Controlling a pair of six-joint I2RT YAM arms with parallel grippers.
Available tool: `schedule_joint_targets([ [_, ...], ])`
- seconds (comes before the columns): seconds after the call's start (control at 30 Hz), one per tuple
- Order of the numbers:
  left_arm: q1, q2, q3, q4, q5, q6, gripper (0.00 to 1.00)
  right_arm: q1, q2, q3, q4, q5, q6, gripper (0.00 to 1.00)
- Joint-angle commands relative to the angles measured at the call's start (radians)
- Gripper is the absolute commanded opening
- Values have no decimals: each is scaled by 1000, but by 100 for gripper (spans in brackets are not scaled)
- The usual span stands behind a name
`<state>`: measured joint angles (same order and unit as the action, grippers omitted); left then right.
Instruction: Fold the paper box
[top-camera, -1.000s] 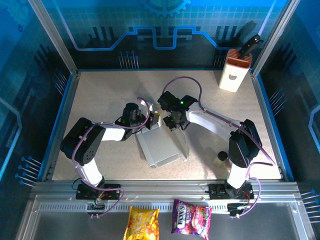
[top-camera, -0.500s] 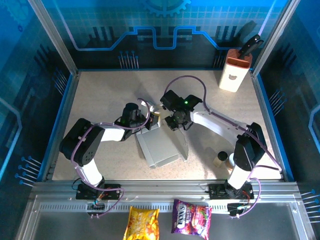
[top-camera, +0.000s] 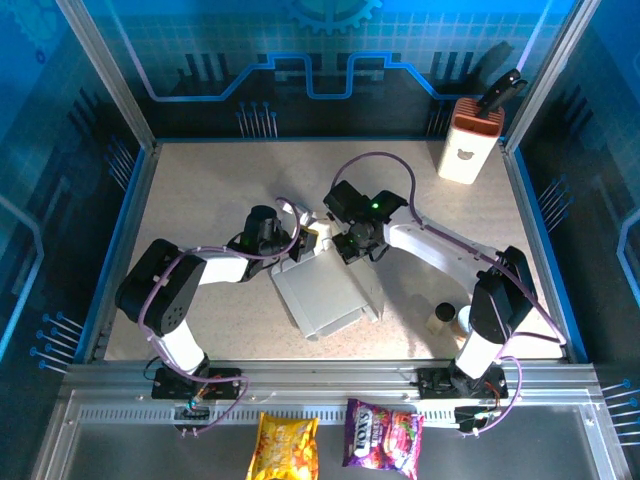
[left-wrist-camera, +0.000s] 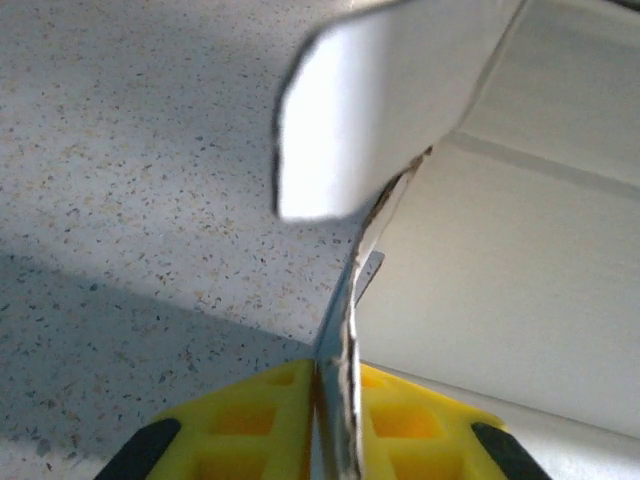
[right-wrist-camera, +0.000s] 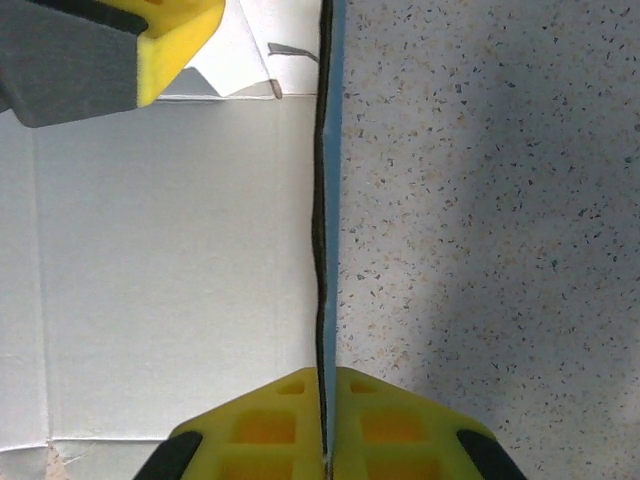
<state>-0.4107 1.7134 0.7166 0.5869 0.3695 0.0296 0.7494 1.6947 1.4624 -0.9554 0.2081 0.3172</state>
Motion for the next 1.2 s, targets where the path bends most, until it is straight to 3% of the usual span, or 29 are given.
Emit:
schedule_joint_targets([
  [0.0, -8, -29, 24, -43, -5, 33, 16, -6, -11, -44, 21, -21, 0, 6],
  [0.27, -3, -63, 4, 17, -11, 30, 30, 8, 14, -50, 29, -13, -20, 4],
  [0.4, 21, -84, 0, 48, -13, -8, 43, 10, 16, -48, 29, -19, -22, 4],
  [0.57, 79, -85, 10, 98, 64, -60, 52, 12, 22, -40, 24, -21, -26, 4],
  [0.83, 98, -58, 79, 88, 242, -65, 48, 13, 31, -30, 16, -18, -27, 4],
  [1.03, 97, -70, 92, 79, 291, -83, 27, 13, 36, -25, 13, -14, -28, 4],
  [1.17, 93, -89, 80, 50, 311, -80, 19, 14, 43, -21, 13, -16, -29, 4],
])
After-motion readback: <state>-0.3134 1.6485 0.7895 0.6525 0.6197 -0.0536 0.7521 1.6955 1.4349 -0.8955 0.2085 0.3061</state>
